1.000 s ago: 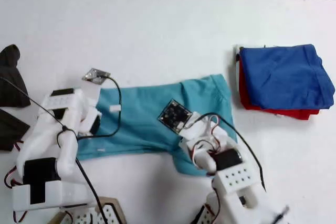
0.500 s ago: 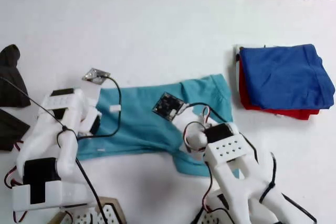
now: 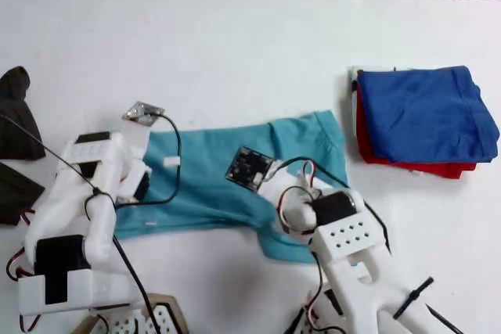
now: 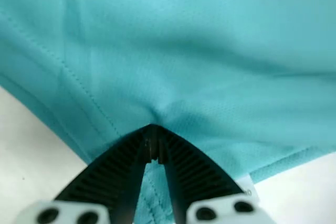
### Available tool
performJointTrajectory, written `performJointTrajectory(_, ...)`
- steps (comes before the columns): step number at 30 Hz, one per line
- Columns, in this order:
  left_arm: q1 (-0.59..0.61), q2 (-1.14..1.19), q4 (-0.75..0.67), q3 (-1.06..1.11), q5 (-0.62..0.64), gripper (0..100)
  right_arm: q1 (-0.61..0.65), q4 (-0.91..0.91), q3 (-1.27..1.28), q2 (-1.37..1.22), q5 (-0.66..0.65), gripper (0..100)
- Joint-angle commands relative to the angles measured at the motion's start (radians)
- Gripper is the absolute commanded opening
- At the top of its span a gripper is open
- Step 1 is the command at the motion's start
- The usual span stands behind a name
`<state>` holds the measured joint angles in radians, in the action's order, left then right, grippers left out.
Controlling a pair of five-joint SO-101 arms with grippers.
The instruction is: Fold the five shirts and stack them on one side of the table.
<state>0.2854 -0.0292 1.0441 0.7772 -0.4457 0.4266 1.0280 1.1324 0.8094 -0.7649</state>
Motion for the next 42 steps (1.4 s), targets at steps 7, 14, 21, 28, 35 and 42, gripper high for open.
performJointTrajectory(7, 0.029, 0.011, -0.023, -0.005, 0.012, 3, 0.002, -0.226, 0.023, -0.199, 0.063, 1.9)
performJointTrajectory(14, 0.029, 0.011, -0.023, -0.007, 0.012, 3, 0.013, -0.071, 0.015, -0.188, 0.058, 1.9)
performJointTrajectory(21, 0.029, 0.011, -0.023, -0.007, 0.012, 3, 0.156, 0.154, 0.021, -0.01, 0.055, 1.9)
performJointTrajectory(28, 0.029, 0.011, -0.023, -0.005, 0.012, 3, 0.254, 0.105, 0.117, 0.047, 0.055, 2.0)
performJointTrajectory(35, 0.029, 0.011, -0.023, -0.007, 0.011, 3, 0.145, 0.136, 0.014, 0.048, 0.058, 2.0)
performJointTrajectory(42, 0.029, 0.011, -0.023, -0.007, 0.011, 3, 0.067, 0.202, 0.048, 0.038, 0.043, 16.4)
